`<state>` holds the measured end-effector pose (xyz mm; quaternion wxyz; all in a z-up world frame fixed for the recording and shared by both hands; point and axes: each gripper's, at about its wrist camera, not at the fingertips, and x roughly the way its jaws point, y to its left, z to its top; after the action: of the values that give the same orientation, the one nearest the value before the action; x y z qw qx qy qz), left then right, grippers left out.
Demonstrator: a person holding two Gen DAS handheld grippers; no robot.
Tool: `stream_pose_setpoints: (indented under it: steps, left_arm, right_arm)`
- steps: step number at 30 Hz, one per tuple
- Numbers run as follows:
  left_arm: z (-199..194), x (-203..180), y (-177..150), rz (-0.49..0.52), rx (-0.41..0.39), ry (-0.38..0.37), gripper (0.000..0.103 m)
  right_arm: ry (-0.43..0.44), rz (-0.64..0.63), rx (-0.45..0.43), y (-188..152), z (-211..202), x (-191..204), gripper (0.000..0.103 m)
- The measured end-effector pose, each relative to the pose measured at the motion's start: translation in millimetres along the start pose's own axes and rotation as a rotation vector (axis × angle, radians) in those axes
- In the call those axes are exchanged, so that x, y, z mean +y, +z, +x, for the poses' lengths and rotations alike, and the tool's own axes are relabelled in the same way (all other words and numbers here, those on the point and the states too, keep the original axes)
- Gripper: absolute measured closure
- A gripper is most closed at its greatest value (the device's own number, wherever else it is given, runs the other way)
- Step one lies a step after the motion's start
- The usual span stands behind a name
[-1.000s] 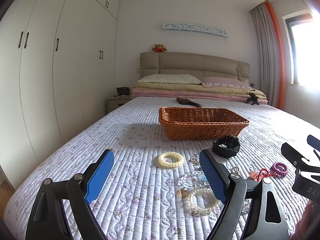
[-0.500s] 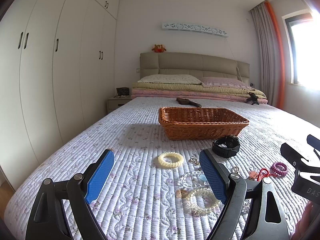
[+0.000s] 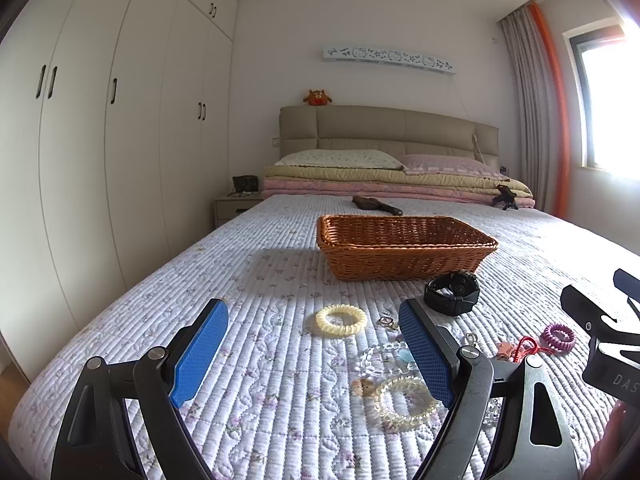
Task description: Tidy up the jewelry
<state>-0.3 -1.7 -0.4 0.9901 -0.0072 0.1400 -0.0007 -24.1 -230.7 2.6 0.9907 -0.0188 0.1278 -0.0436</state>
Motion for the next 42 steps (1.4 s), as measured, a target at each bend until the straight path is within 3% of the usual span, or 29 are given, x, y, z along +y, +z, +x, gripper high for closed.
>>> stream_pose_setpoints:
  steps: [8, 11, 16, 20, 25, 28, 30, 31, 34, 42]
  left_arm:
    - [4.7, 2.3, 0.8, -0.006, 0.025, -0.018, 0.015]
    - [13.7, 7.1, 4.5, -0.017, 0.100, -0.027, 0.015]
    - [30.1, 18.2, 11.4, -0.036, 0.172, -0.047, 0.015]
    - [42.7, 31.5, 20.0, -0.070, 0.287, -0.141, 0.016]
    - [61.7, 41.5, 31.4, -0.122, 0.381, -0.204, 0.017]
    - [71.0, 42.7, 35.0, -0.100, 0.399, -0.167, 0.023]
    - [80.2, 43.0, 34.5, -0.093, 0.428, -0.170, 0.023]
    - [85.8, 43.1, 33.5, -0.102, 0.436, -0.173, 0.023]
    - [100.2, 41.9, 31.2, -0.109, 0.468, -0.177, 0.041]
    - [154.4, 29.7, 25.2, -0.119, 0.577, -0.181, 0.050]
  right_arm:
    - [-0.029, 0.024, 0.012, 0.3, 2.6, -5.0, 0.000]
    - [-0.028, 0.032, 0.037, 3.4, 7.2, -10.6, 0.000]
    - [-0.031, -0.065, 0.143, 4.2, 19.3, -12.8, 0.000]
    - [-0.027, -0.096, 0.180, 5.3, 15.1, -31.5, 0.000]
    - [-0.010, -0.081, 0.270, -1.9, 20.7, -54.6, 0.013]
    - [-0.016, -0.076, 0.301, -10.5, 28.1, -66.0, 0.021]
    - [-0.011, -0.069, 0.357, -13.8, 42.1, -72.7, 0.048]
    - [-0.001, -0.060, 0.391, -14.6, 50.9, -77.1, 0.051]
    - [-0.004, -0.033, 0.455, -16.0, 72.0, -87.2, 0.052]
    - [0.022, -0.037, 0.545, -23.9, 105.4, -88.4, 0.055]
